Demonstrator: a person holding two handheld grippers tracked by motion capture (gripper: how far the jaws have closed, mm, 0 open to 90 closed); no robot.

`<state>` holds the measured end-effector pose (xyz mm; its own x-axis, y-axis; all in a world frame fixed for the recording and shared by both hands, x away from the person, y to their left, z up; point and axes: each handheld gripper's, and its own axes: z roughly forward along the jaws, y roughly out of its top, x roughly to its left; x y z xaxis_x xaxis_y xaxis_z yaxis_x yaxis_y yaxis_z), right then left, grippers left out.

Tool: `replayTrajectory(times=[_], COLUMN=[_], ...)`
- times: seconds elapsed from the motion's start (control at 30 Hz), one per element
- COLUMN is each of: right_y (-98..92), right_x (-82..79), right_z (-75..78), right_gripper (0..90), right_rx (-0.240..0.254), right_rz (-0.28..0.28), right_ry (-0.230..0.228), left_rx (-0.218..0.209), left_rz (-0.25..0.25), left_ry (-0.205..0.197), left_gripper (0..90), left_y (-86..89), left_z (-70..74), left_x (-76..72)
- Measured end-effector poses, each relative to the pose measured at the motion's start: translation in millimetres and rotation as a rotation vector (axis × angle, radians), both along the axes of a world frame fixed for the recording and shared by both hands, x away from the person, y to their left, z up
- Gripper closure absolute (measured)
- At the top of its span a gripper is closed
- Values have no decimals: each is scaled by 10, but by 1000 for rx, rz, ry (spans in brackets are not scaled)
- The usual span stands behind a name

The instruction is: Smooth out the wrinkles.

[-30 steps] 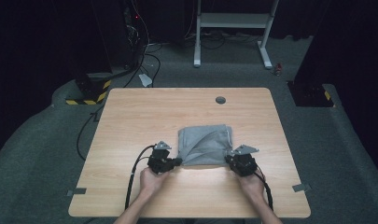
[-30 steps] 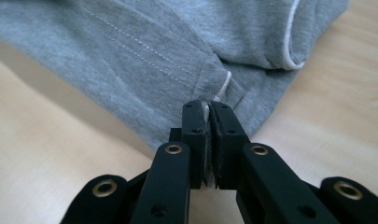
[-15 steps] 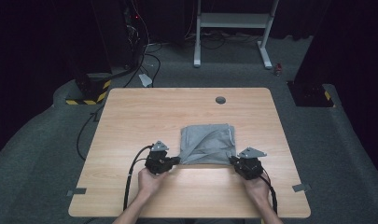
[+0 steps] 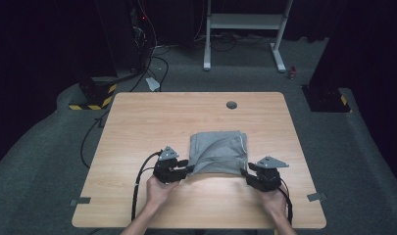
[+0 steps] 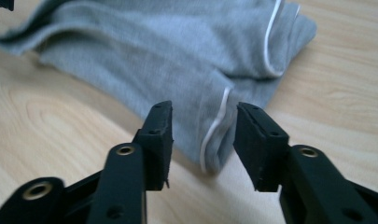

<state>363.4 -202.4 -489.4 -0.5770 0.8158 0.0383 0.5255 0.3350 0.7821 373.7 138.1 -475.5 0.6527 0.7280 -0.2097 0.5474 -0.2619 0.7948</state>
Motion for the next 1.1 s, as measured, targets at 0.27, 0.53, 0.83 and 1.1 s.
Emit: replayTrajectory(times=[0.27, 0.53, 0.83, 1.1], right_y=[105, 138, 81, 3], right_x=[317, 268, -133, -296], right_z=[30, 6, -97, -228], right_gripper=[537, 816, 809, 669], right_rx=[-12, -41, -115, -102], right_rz=[-54, 31, 150, 169], right_ry=[59, 85, 41, 70], left_rx=[31, 51, 52, 97], left_rz=[30, -11, -112, -202], left_ry=[10, 88, 68, 83], left_gripper=[456, 807, 871, 869], left_y=[-216, -383, -357, -378], left_z=[123, 5, 9, -147], left_x=[256, 460, 228, -10])
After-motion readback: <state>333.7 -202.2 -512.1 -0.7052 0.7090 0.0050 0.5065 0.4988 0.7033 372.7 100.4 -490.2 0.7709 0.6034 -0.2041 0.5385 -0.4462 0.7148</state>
